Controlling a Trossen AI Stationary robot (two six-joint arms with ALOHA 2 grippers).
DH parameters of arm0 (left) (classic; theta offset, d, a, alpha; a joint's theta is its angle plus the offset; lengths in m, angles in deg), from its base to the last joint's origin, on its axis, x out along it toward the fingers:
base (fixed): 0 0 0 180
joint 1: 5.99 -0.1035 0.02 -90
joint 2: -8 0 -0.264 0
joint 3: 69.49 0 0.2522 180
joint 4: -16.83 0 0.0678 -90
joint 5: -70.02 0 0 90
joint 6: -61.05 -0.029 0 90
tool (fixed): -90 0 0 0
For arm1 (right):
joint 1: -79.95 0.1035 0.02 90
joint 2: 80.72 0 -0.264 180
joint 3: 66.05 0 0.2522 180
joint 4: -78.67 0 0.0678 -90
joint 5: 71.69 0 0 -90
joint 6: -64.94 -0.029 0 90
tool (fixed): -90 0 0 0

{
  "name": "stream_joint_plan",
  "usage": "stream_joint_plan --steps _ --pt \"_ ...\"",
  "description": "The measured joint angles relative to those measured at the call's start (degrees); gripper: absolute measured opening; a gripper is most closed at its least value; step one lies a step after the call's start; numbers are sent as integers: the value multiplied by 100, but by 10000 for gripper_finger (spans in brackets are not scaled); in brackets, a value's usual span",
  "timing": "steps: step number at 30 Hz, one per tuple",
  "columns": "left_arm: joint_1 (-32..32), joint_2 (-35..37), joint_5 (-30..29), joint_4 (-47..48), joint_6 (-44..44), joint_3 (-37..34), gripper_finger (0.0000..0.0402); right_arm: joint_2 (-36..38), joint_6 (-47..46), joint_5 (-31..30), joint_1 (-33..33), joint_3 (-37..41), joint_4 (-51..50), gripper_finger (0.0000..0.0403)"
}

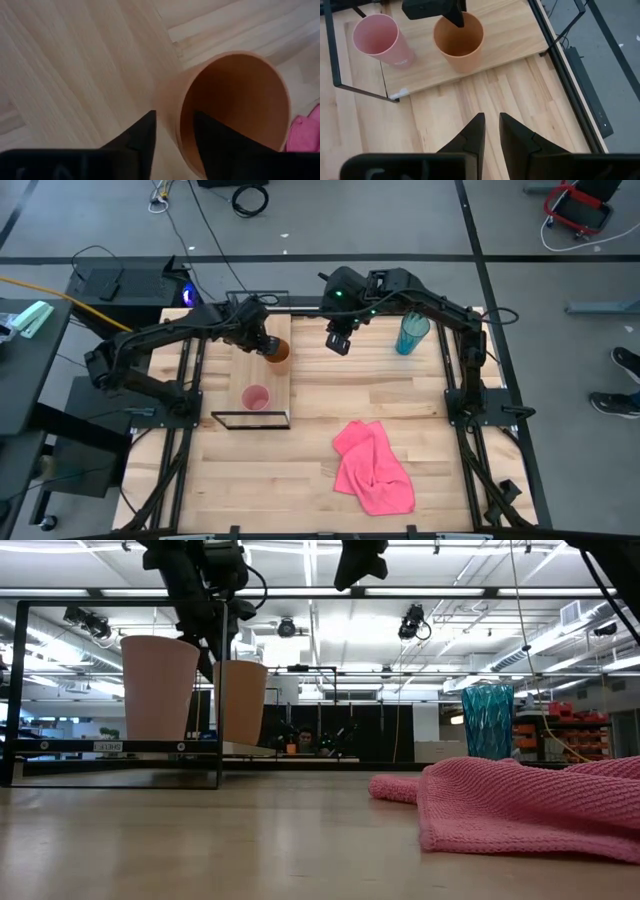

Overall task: Stack small to large cups/mugs on shelf
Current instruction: Put the orange cup on the shelf

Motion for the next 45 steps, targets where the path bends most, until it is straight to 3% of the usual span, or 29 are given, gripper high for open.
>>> stream_joint_plan --steps 11,18,25,31,37,45 --pt "57 0 -5 -15 12 0 13 -2 0 0 0 0 24 63" --pt "117 0 -4 213 41 0 27 -2 -2 0 0 0 7 63" --pt "117 138 -160 572 38 6 14 -4 -7 0 0 0 -173 63" --pt "175 173 -718 1269 29 491 12 -4 -46 1 25 0 -220 63" --pt "359 173 -750 1695 10 994 18 -4 -46 0 26 0 -219 63" --pt "404 162 -887 2050 11 779 11 -4 -68 0 62 0 -227 63"
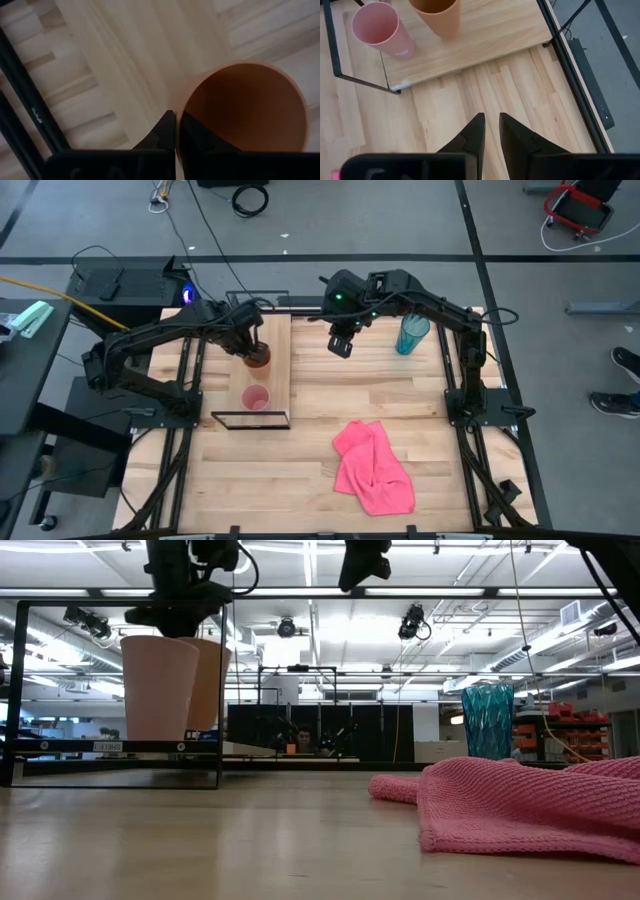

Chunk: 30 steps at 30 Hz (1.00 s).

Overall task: Stack small to large cups/mugs on shelf
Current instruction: Put the orange cup on the shelf

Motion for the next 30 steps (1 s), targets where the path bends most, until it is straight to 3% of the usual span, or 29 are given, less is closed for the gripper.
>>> stream_joint_plan --steps 16,24,30 --pt "0 0 -210 -273 -101 -205 25 0 -63 0 250 1 -124 63" --pt "69 4 -210 -560 7 -490 11 0 -86 -41 264 2 -227 63" --pt "90 4 -168 -572 5 -490 33 0 -87 -42 264 2 -225 63"
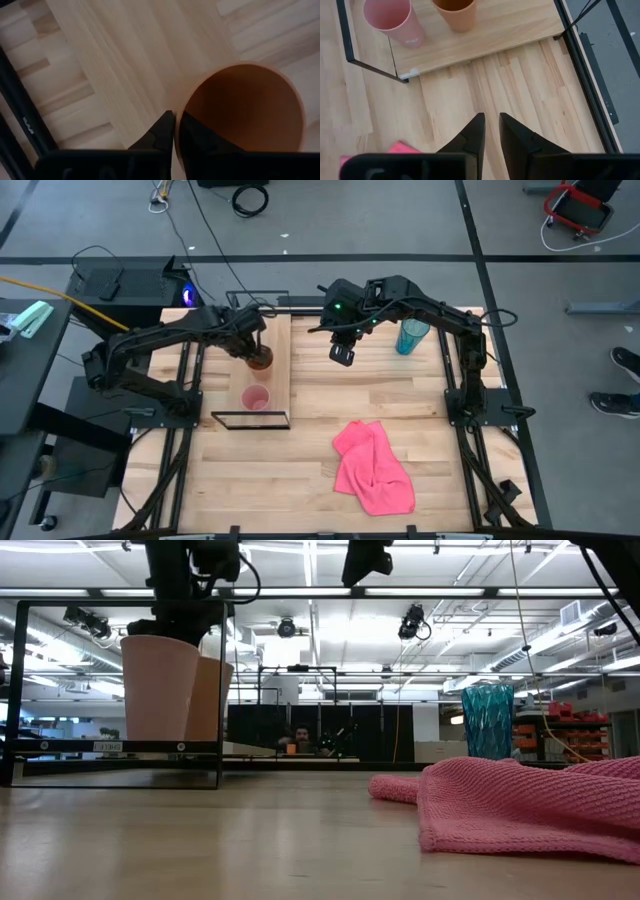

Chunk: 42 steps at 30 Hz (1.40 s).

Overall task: Stack small to large cups/mugs on shelf
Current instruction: Put the orange cup on the shelf

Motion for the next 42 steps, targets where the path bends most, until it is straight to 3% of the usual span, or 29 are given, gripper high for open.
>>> stream_joint_plan --steps 9,18,42 --pt "0 -2 -1 11 2 0 22 0 -29 2 2 0 2 63" --pt "-11 -2 -88 11 142 0 60 0 -64 2 2 0 2 63" --pt "-146 -2 -169 -168 190 0 108 0 -64 2 2 0 2 63"
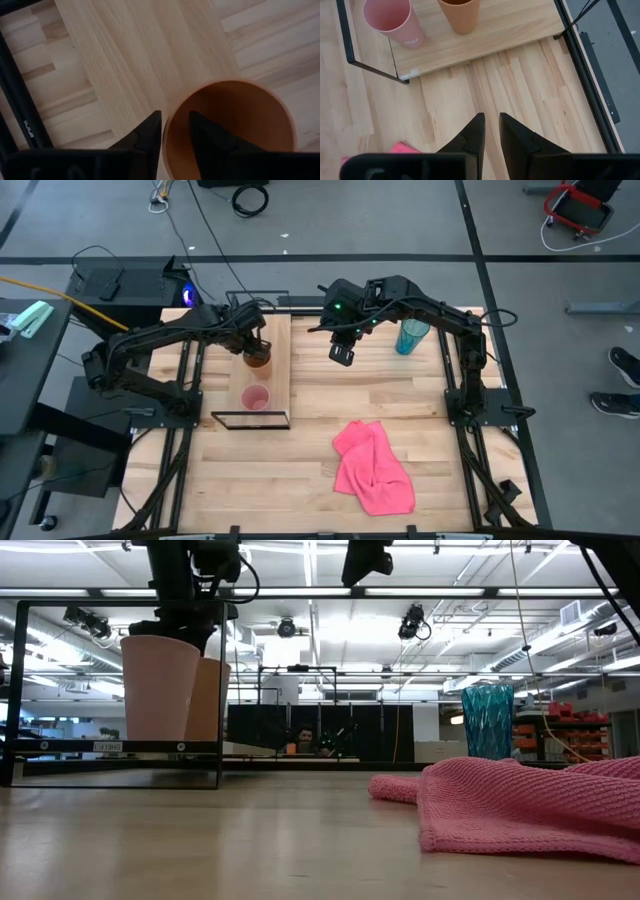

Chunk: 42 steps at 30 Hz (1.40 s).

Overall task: Stack small to large cups/mugs on shelf
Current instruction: Put the orange cup on the shelf, then put the blue cup on the shelf

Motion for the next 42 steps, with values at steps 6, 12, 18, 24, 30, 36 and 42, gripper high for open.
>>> stream_joint_plan --steps 6,12,18,24,30,36,42 --pt "-7 123 20 -55 97 0 117 0 0 0 0 0 0 63" --pt "-26 519 22 -49 260 0 124 0 0 0 0 0 -23 63" --pt "22 1005 42 -65 509 0 119 20 9 2 -7 0 -254 63" --pt "392 1314 63 -150 607 0 112 288 13 1 -7 2 -662 63" --pt "831 1360 61 -168 714 0 117 1002 9 -176 -47 2 -627 63" --pt "1107 1357 23 -227 712 0 117 1962 -532 -710 -285 2 -629 63" --pt "1264 1357 -232 -291 703 0 110 2883 -964 -1268 -411 -4 -629 63"
